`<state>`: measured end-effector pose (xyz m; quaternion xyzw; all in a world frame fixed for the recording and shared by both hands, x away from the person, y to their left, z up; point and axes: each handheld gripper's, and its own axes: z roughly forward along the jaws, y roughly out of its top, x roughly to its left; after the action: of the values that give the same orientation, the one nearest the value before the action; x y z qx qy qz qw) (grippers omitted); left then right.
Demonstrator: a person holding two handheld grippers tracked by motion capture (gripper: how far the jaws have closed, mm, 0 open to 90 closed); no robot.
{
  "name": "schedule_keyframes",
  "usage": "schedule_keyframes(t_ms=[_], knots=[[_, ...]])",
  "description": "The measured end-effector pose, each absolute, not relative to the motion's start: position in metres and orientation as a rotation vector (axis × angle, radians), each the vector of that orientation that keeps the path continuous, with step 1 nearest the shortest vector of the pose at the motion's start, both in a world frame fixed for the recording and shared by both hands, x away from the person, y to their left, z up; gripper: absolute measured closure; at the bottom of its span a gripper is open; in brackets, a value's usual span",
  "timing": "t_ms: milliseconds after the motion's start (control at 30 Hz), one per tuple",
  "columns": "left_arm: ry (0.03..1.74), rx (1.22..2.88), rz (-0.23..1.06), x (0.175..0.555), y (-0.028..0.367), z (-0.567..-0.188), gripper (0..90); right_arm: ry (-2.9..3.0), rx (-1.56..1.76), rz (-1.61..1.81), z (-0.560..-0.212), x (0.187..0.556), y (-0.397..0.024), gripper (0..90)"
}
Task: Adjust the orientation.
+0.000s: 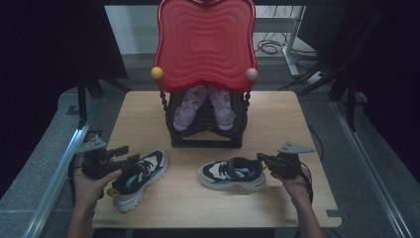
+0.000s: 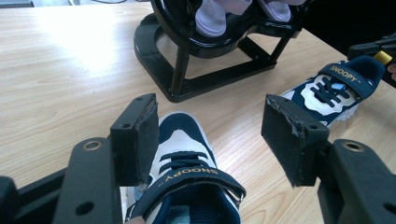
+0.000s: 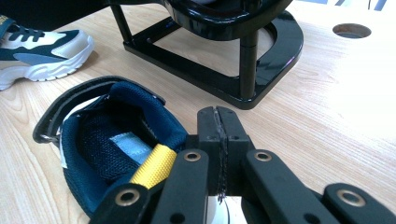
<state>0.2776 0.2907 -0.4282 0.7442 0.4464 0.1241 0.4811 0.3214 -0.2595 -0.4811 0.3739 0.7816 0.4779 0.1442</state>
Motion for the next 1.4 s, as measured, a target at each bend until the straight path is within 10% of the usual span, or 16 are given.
schedule_keyframes(t_ms=[1400], knots=[[1.097, 1.793, 0.312, 0.275, 0.3, -0.426, 37.6, 2.276, 1.047, 1.372, -0.487, 0.278, -0.27, 89.7]])
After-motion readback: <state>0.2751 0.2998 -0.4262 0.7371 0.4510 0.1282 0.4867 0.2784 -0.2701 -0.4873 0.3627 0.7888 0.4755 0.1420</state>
